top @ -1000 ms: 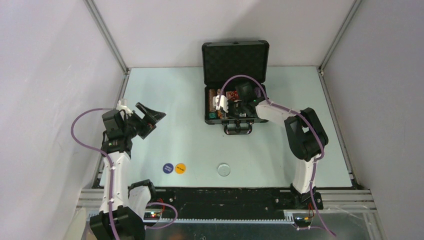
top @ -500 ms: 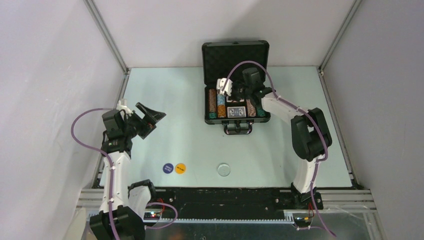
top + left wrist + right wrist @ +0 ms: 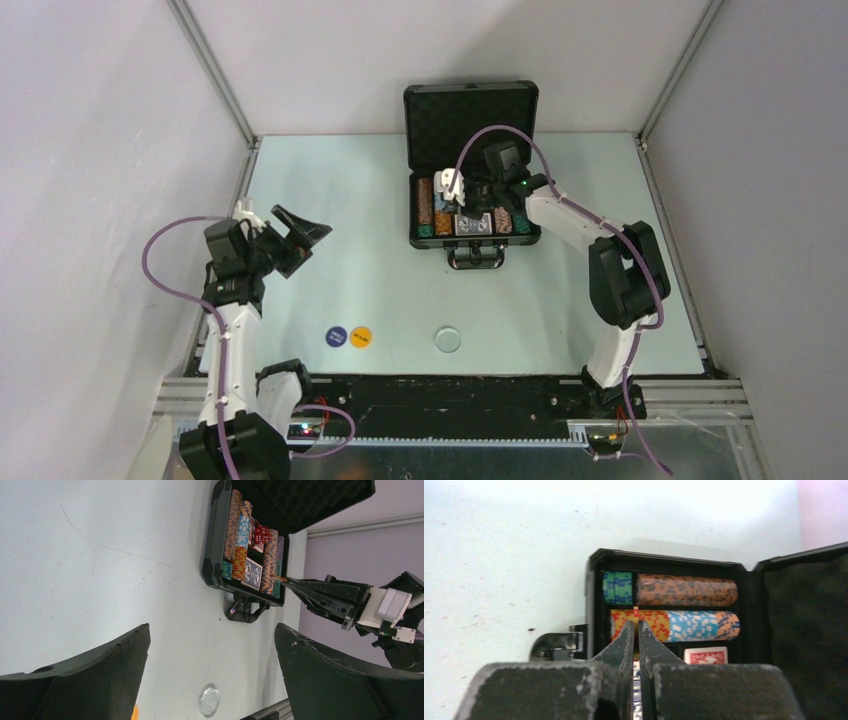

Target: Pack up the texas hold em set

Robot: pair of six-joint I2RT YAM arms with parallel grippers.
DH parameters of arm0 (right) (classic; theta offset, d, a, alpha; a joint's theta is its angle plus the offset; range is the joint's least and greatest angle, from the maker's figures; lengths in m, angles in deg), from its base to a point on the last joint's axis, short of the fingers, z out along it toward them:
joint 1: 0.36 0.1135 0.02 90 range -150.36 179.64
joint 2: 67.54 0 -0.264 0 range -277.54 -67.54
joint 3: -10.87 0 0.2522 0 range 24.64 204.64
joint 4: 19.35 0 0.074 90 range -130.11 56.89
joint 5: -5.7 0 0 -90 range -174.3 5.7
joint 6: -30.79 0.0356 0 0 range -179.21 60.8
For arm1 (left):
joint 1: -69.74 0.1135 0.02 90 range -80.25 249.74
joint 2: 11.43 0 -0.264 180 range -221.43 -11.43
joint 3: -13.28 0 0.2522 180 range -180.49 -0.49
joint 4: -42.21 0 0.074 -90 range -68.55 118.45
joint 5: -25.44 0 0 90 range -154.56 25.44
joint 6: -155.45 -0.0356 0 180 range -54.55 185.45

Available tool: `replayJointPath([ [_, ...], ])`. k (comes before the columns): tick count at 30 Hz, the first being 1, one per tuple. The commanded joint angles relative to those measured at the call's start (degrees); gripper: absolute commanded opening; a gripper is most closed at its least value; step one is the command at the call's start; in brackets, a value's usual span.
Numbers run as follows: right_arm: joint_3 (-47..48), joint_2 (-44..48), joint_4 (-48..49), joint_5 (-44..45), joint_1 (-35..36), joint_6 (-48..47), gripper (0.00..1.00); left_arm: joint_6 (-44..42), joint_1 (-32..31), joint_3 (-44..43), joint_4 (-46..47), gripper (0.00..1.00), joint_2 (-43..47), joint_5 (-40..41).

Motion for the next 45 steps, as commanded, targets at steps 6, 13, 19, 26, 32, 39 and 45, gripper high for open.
replayJointPath([
  [6, 1.3, 0.8, -8.9, -0.9, 0.9, -2.7, 0.00, -1.1, 0.4, 0.3, 1.2, 0.98, -0.2, -1.2],
  [13, 1.5, -2.2, -3.7, 3.8, 2.1, -1.2, 0.00, -1.2, 0.4, 0.3, 1.2, 0.98, -0.2, -1.1],
  [19, 3.8, -4.8, -6.1, 4.0, 3.1, -2.1, 0.00, -1.2, 0.5, 0.2, 1.1, 0.98, -0.3, -1.0],
  [26, 4.2, -5.9, -6.1, 4.5, 3.3, -2.5, 0.00, -1.3, 0.4, 0.4, 1.2, 0.98, -0.5, -1.0],
  [32, 4.7, -7.1, -5.7, 6.6, 3.4, -2.8, 0.00, -1.3, 0.3, 0.5, 1.4, 0.98, -0.4, -1.0],
  [39, 6.0, -8.7, -6.4, 7.9, 3.5, -3.8, 0.00, -1.3, 0.4, 0.6, 1.4, 0.98, -0.3, -0.9],
  [45, 5.9, -9.4, -4.8, 11.1, 3.8, -4.8, 0.00, -1.3, 0.4, 0.4, 1.4, 0.98, -0.5, -0.8],
])
